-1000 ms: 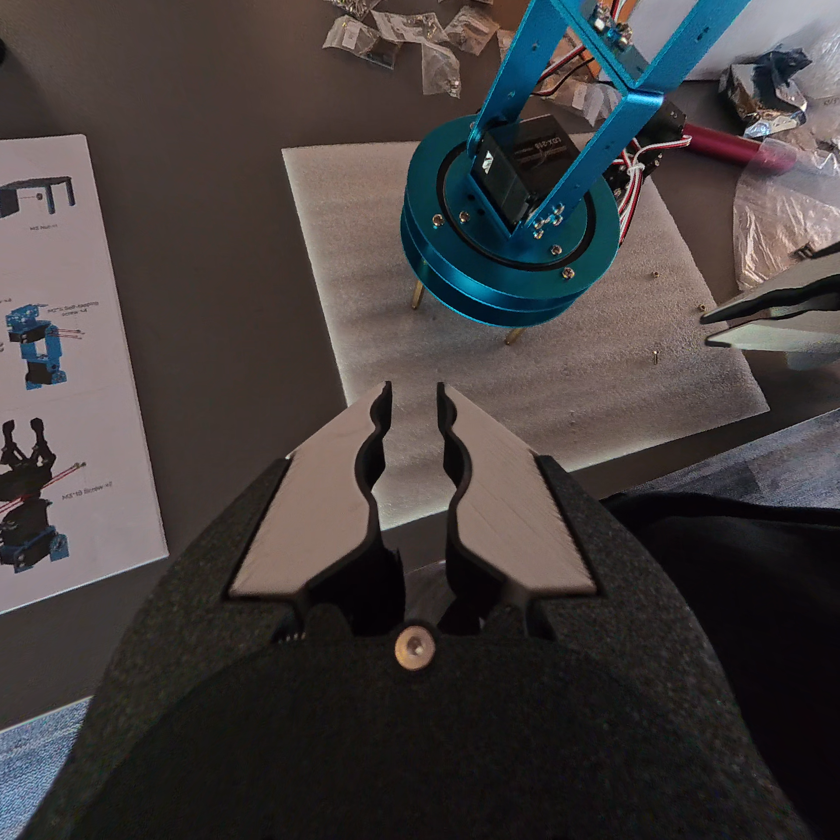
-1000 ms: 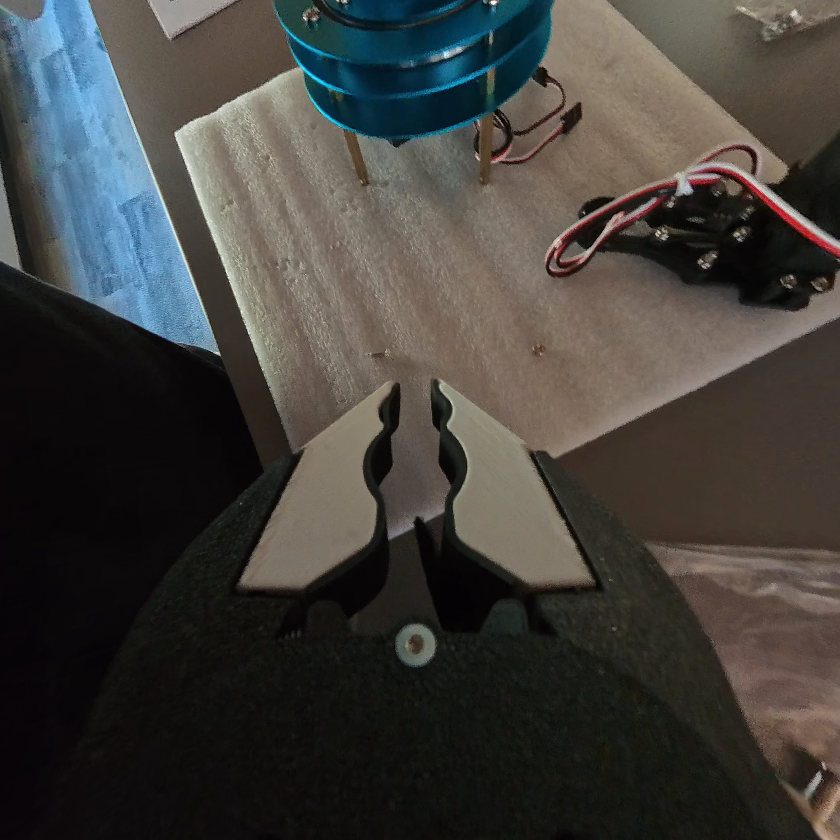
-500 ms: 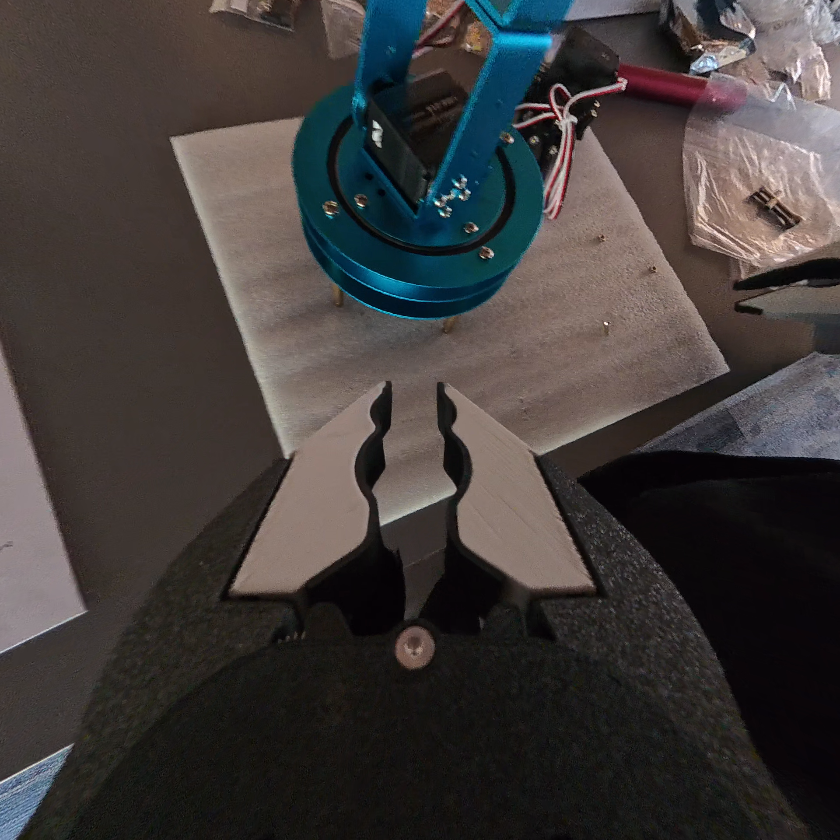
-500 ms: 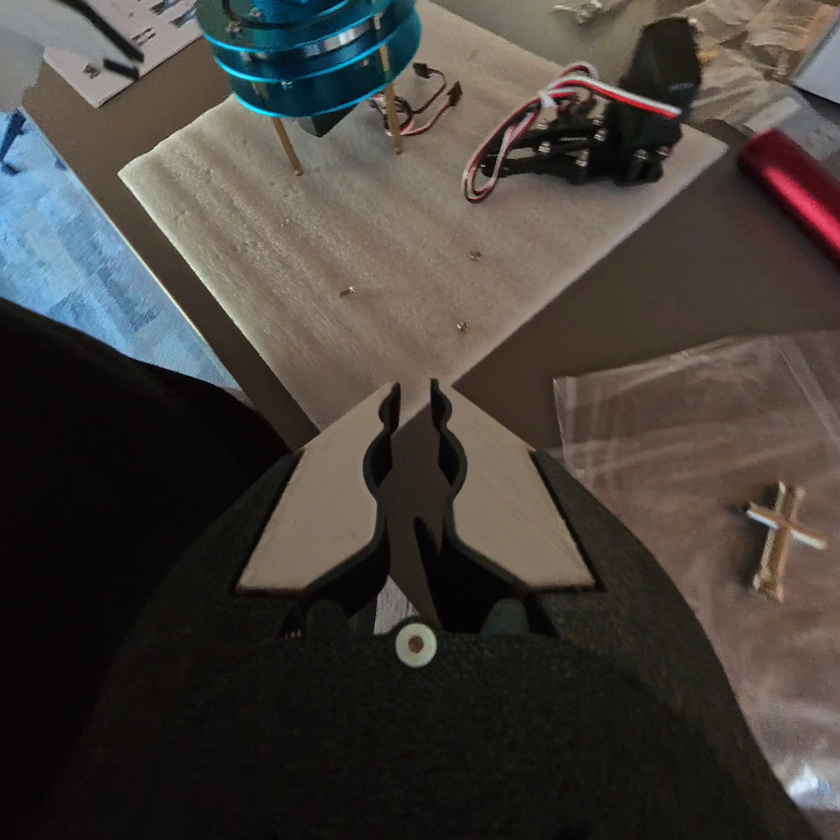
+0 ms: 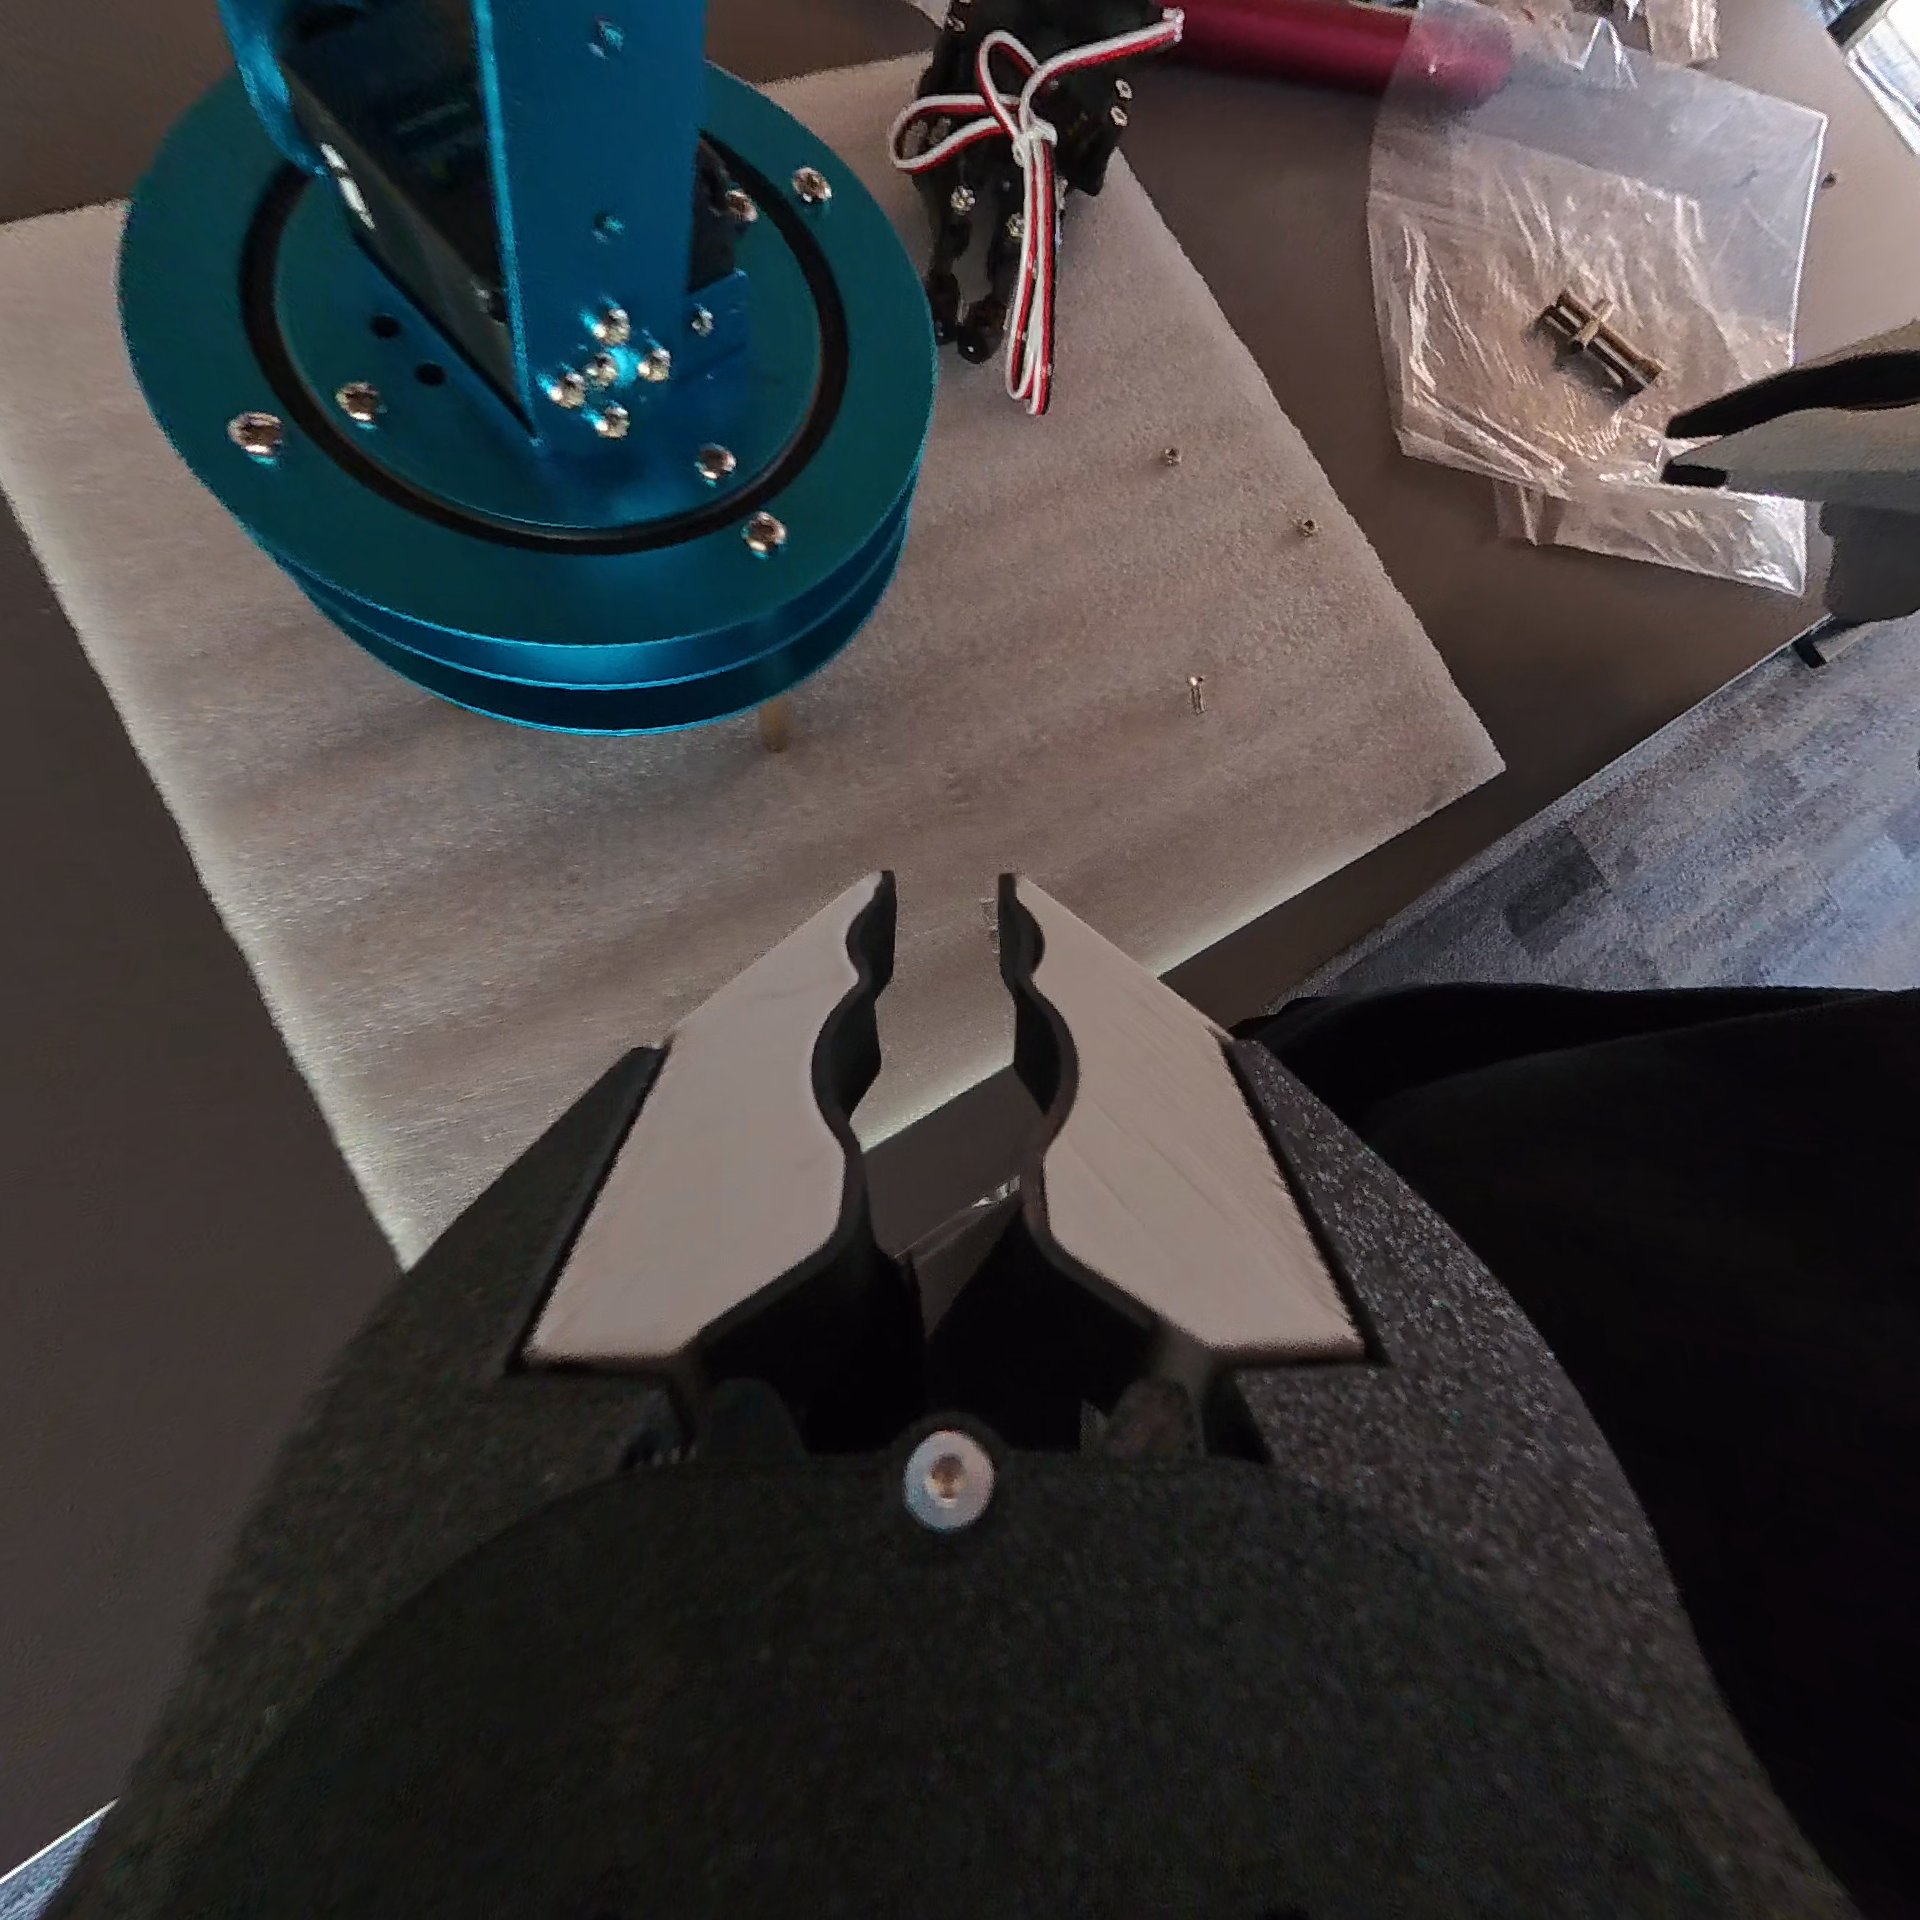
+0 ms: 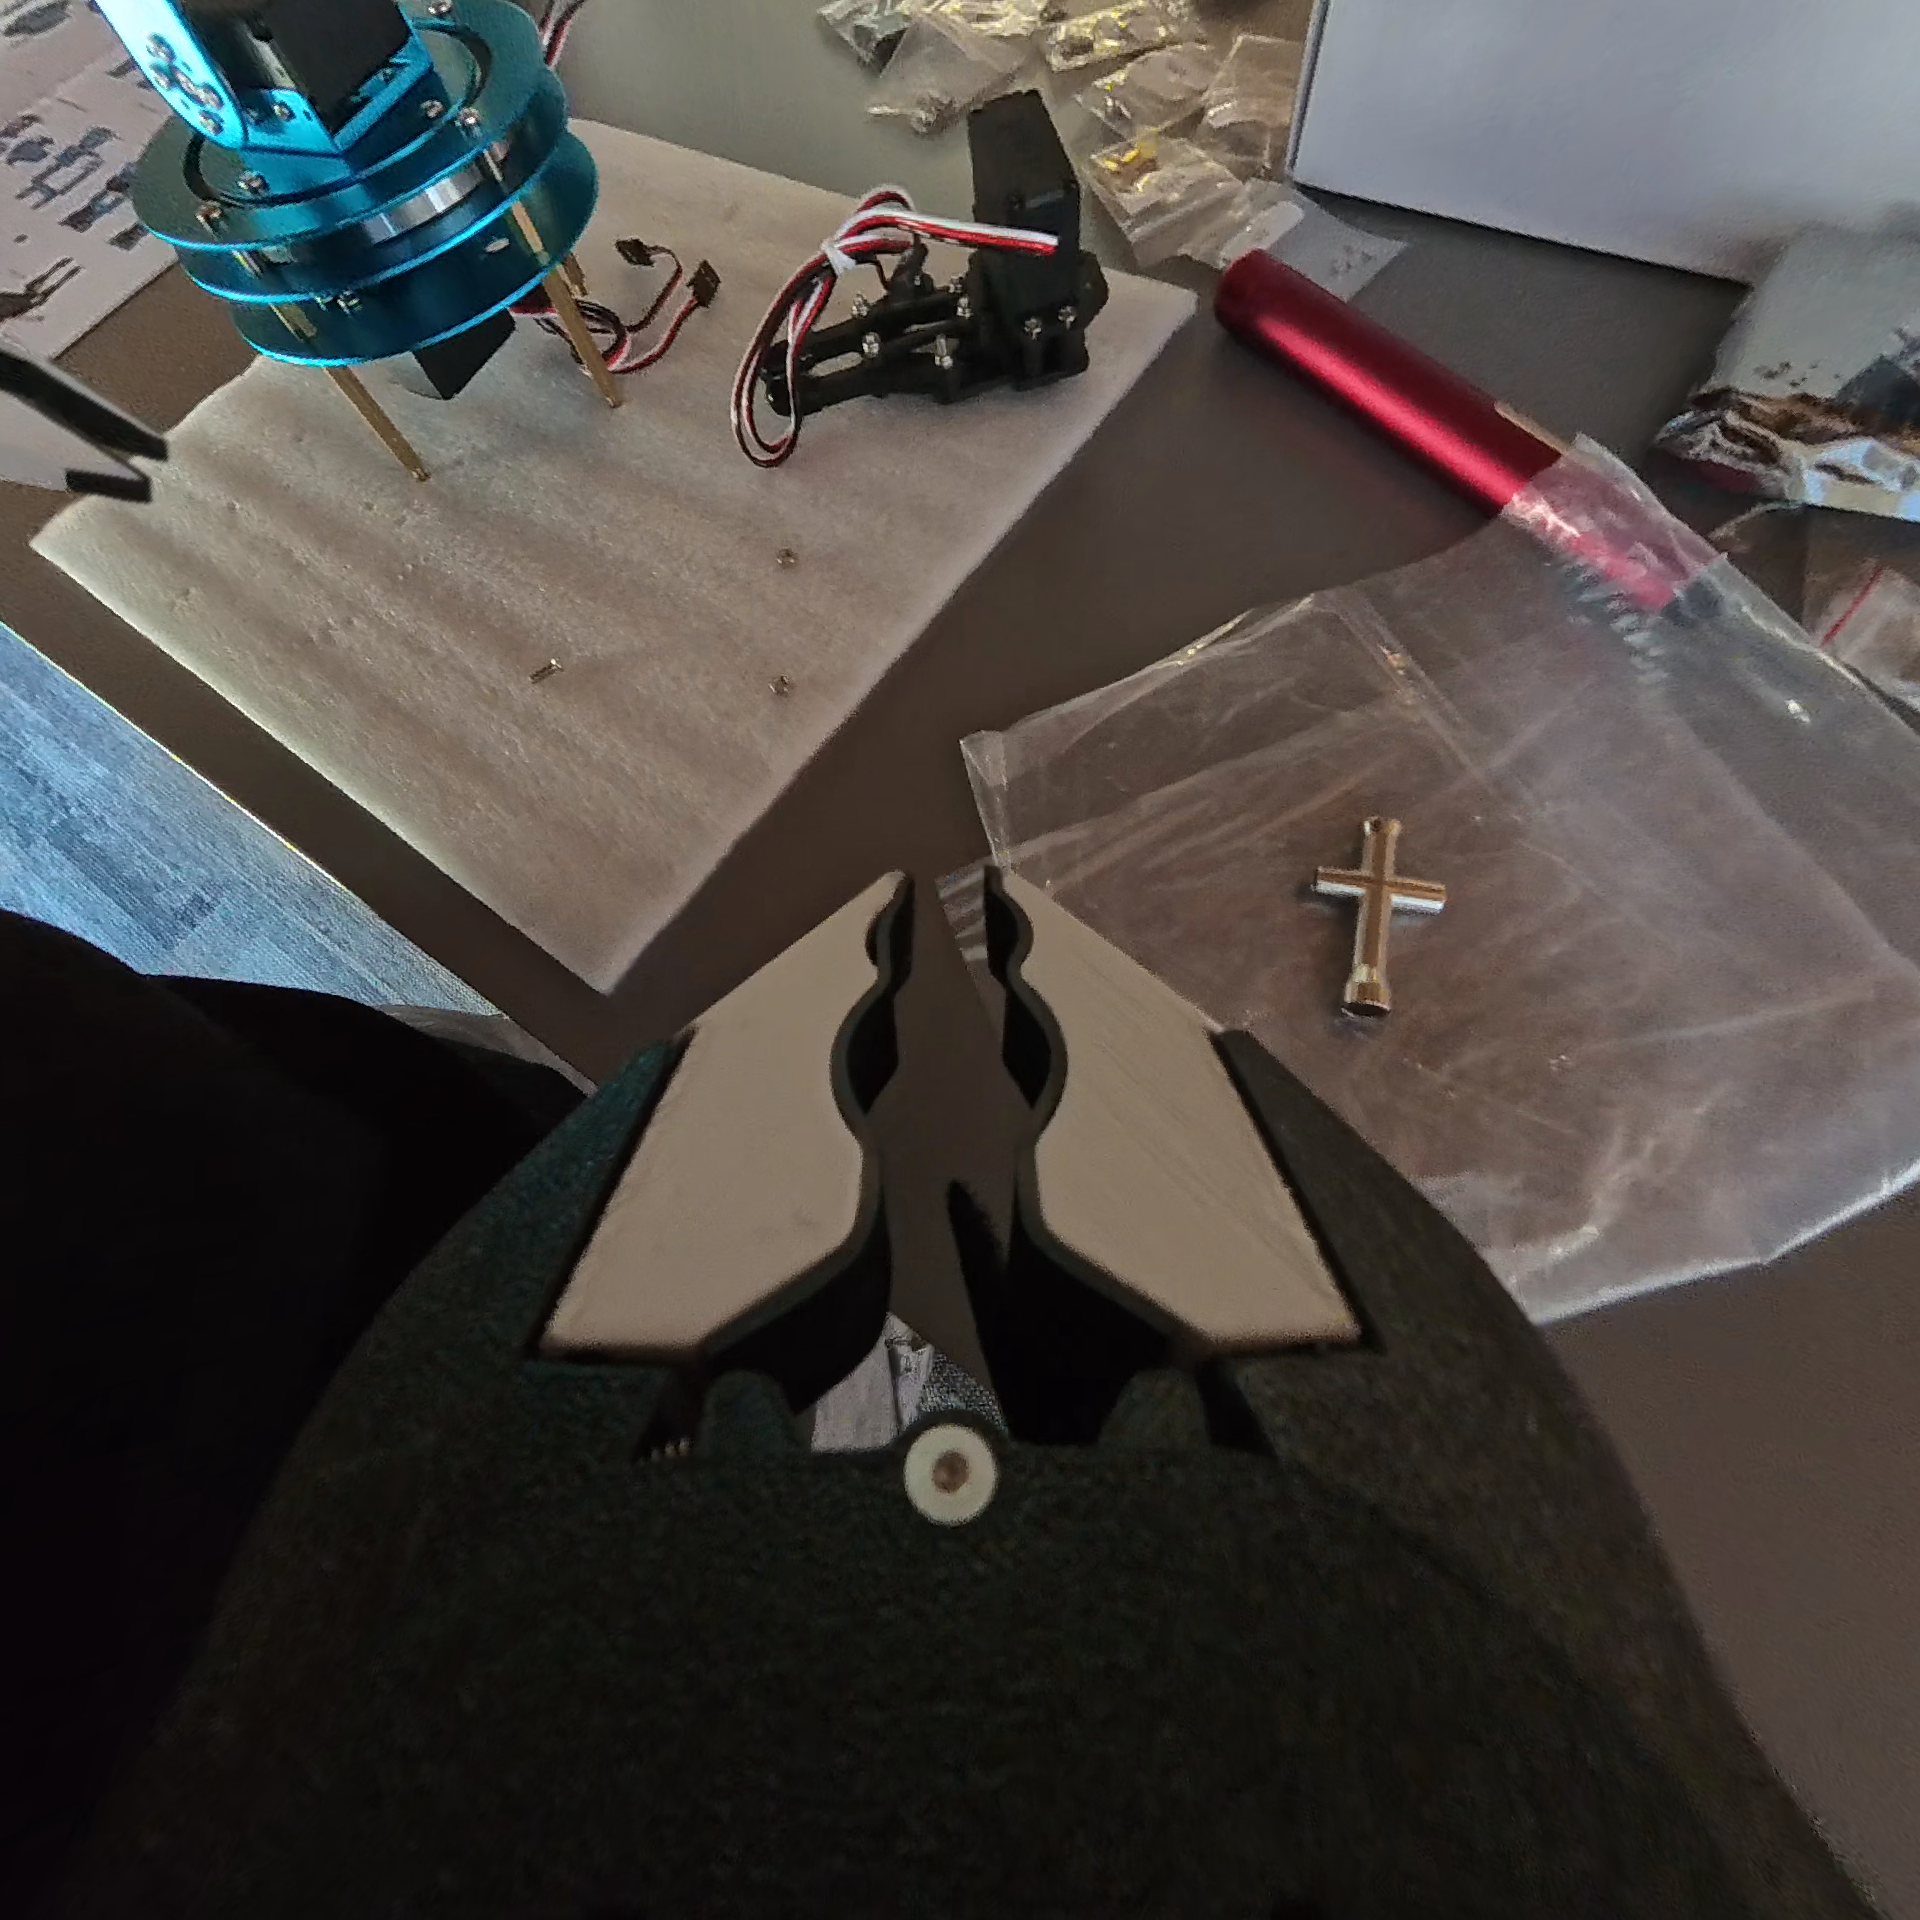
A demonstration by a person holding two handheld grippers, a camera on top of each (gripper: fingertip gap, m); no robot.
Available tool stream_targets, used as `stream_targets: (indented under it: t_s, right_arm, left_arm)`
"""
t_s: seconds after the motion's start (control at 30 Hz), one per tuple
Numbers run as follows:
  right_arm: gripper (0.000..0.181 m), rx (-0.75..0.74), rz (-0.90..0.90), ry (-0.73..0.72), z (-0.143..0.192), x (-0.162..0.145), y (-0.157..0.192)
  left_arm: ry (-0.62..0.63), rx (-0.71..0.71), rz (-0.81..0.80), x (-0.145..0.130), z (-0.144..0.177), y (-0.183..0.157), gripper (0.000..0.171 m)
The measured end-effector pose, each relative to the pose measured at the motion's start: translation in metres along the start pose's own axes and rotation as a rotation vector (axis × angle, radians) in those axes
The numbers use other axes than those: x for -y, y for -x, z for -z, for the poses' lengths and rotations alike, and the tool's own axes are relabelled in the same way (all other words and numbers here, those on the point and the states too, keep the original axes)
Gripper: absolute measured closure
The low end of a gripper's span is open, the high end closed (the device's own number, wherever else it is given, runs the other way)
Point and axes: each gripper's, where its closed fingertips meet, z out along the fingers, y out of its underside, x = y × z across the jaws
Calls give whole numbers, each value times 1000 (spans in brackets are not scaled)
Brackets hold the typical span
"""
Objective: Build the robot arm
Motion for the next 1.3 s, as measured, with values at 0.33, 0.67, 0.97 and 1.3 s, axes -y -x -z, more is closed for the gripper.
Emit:
stream_targets:
  t_s: [0.33,0.67,0.97,1.3]
  right_arm:
    - [169,4,-3,7,-3,0,-6]
    - [169,75,80,11,-29,23,14]
    - [169,147,134,12,-57,44,34]
    - [178,196,165,35,-82,66,55]
  left_arm:
    - [29,-13,-75,-4,-10,-18,152]
    - [1,58,-29,-9,2,-2,152]
    - [-46,152,50,-9,21,32,153]
    - [-81,183,100,-12,35,65,153]
